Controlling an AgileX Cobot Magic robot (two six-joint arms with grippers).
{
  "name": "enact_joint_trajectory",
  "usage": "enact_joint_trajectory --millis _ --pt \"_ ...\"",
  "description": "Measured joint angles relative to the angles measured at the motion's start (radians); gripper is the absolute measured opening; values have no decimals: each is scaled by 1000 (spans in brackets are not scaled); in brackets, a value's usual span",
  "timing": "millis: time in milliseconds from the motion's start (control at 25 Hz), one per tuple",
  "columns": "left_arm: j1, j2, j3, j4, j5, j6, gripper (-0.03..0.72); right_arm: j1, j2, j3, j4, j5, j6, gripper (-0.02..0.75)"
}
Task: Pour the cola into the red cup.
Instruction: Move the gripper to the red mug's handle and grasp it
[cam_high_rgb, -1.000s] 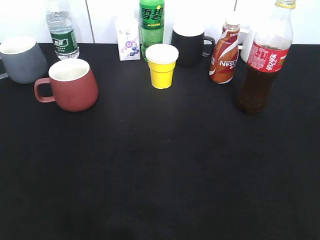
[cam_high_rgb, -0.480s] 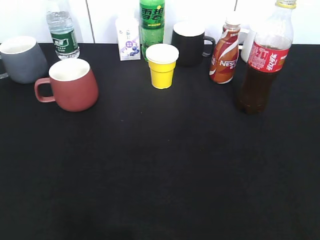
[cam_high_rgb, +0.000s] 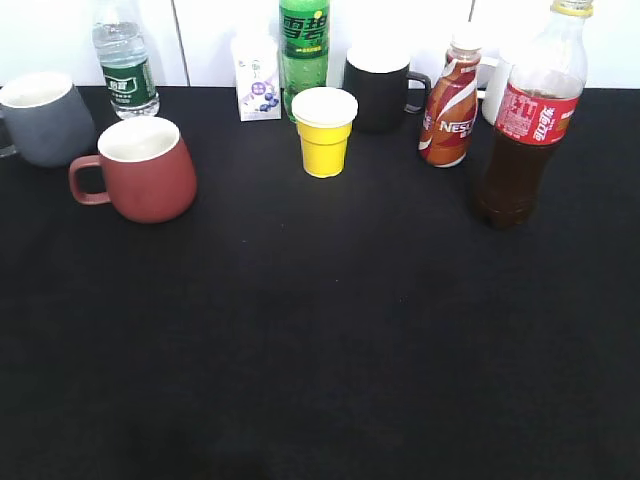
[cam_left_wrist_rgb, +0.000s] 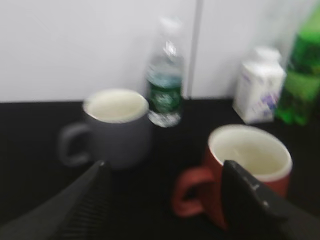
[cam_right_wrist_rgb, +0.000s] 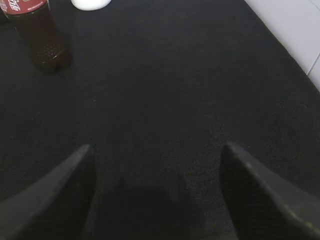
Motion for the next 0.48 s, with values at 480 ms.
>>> enact_joint_trajectory --millis 480 --pt "-28 567 -95 12 -375 -7 461 0 0 0 1 0 0 585"
